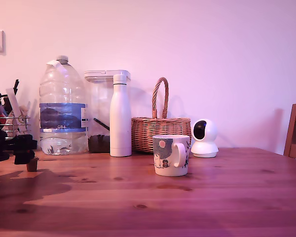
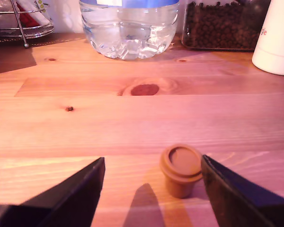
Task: Pick up the coffee capsules from the table one by one and drop them inside the nearest coffee cup
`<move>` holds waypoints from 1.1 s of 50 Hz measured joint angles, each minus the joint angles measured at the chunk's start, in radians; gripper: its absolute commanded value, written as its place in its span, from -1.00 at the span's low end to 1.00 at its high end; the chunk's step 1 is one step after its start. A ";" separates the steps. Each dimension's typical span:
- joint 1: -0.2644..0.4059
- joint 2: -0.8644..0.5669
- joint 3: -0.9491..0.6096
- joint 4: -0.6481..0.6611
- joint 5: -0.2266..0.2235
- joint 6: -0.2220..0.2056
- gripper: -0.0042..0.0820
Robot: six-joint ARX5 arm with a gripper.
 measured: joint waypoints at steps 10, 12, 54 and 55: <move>0.000 -0.010 0.000 -0.017 0.018 0.000 0.38; 0.000 -0.010 0.000 -0.017 0.027 0.000 0.38; -0.046 -0.022 -0.098 0.032 0.102 0.049 0.38; -0.046 -0.022 -0.098 0.029 0.102 0.049 0.38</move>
